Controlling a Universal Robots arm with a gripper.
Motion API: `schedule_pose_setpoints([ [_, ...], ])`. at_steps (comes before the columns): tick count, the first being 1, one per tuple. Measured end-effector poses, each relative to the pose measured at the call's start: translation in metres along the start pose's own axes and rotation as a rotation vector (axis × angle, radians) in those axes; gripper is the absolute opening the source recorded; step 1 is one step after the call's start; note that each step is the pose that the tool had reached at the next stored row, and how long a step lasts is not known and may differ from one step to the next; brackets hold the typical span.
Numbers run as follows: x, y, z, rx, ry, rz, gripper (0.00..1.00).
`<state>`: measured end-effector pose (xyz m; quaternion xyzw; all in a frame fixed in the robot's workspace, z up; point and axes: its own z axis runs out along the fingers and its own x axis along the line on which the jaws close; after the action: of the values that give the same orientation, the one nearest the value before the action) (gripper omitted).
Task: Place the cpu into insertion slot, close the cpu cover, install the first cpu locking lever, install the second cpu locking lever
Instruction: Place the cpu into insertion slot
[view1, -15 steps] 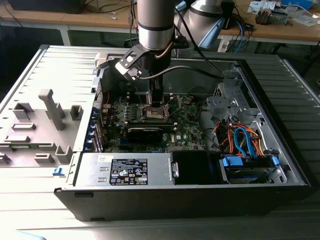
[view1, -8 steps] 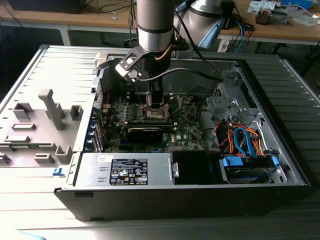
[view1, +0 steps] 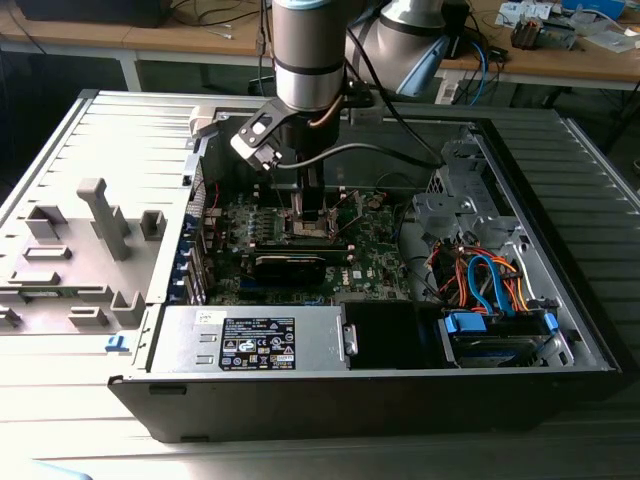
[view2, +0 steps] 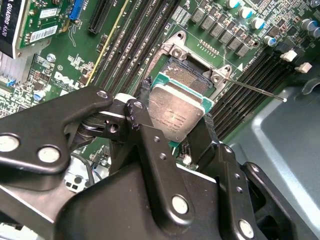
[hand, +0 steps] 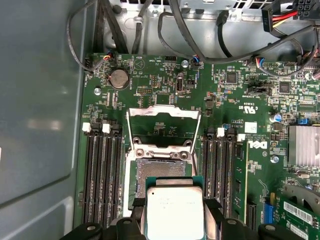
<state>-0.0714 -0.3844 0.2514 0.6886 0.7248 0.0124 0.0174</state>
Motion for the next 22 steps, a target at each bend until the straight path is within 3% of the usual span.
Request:
schedule_pose_setpoints([
  [22, 0.0001, -0.0002, 0.0052, -0.0001, 0.0001, 0.000, 0.55],
])
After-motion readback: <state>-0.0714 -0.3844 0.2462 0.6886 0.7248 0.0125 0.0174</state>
